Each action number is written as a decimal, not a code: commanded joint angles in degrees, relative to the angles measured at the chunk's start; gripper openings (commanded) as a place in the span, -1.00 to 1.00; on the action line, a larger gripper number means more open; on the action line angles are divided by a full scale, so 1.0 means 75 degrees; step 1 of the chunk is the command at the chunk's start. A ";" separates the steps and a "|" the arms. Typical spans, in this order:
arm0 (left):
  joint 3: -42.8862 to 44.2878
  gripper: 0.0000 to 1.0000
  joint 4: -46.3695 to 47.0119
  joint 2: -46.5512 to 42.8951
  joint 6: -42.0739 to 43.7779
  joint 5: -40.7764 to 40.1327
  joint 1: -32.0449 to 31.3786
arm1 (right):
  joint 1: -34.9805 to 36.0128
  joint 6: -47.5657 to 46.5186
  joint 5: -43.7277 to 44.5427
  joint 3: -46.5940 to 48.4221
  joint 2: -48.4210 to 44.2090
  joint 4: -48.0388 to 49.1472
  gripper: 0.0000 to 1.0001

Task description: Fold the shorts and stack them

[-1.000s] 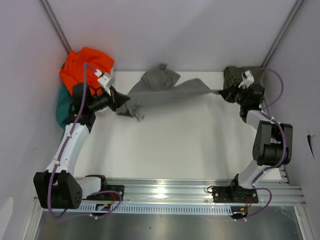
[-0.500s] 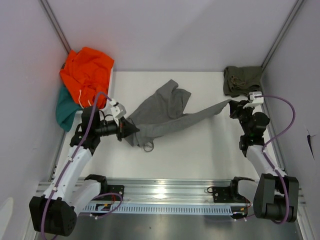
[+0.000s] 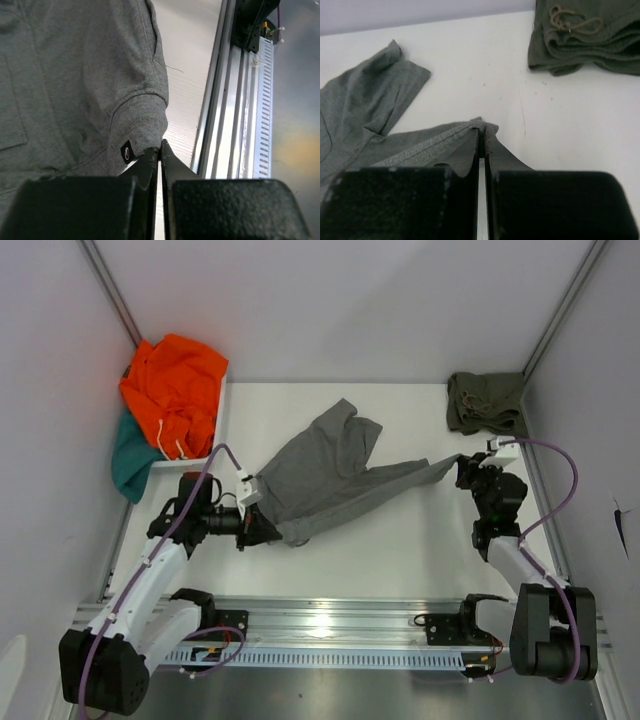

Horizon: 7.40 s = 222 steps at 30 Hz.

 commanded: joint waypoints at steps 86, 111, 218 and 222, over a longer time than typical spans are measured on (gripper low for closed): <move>0.3392 0.00 -0.0901 0.4959 -0.1206 -0.5069 0.1553 | 0.2828 -0.0618 0.0322 1.1707 0.9937 -0.7070 -0.62; 0.3345 -0.03 -0.0854 0.5076 -0.1183 -0.5034 0.1565 | 0.1539 0.2547 0.1060 0.9083 0.8637 -0.5336 -0.93; 0.6251 -0.99 -0.1018 0.7948 -0.1476 -0.5608 0.1037 | 0.2278 0.0999 -0.0511 1.4625 1.1823 -0.6075 -0.02; 0.6193 -0.99 -0.0994 0.7924 -0.1440 -0.5690 0.1014 | 0.2371 0.0882 -0.0299 1.4812 1.2022 -0.5898 -0.17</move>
